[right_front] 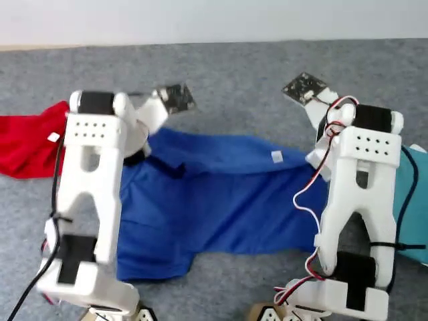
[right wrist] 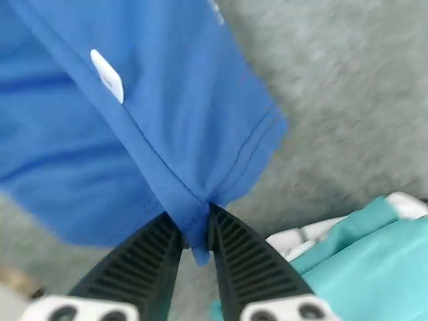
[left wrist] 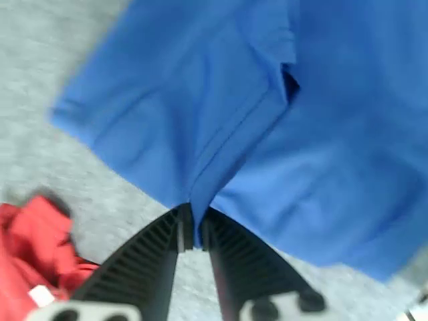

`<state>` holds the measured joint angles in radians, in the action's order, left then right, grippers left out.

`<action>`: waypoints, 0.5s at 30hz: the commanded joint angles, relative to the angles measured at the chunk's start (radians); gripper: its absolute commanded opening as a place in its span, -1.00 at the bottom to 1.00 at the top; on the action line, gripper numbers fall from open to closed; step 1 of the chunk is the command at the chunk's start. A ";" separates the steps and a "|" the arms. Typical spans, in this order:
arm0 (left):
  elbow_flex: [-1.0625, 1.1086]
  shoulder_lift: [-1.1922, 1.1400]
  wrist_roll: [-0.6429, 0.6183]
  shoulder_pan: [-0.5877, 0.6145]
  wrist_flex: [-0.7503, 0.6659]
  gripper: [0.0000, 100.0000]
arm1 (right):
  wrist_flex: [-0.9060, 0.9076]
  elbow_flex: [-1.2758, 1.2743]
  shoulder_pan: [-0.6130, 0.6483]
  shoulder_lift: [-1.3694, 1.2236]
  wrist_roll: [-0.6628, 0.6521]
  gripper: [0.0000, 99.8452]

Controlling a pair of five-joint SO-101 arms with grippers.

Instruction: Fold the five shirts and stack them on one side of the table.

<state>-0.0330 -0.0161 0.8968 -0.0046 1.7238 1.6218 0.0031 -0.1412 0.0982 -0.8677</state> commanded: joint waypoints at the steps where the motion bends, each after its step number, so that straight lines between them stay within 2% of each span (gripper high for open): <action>1: 0.170 0.186 0.023 0.009 0.032 -1.00 | 0.091 0.055 0.001 0.059 -0.006 -0.98; 9: 0.444 0.419 0.054 0.026 0.032 -1.00 | 0.168 0.029 -0.054 0.096 -0.032 -0.98; 15: 0.588 0.520 0.101 0.068 0.032 -1.00 | 0.157 -0.199 -0.053 0.249 -0.083 -0.98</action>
<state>0.5209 0.4396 0.9797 0.0430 1.7238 1.7492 -0.1227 -0.1857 0.2409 -0.9337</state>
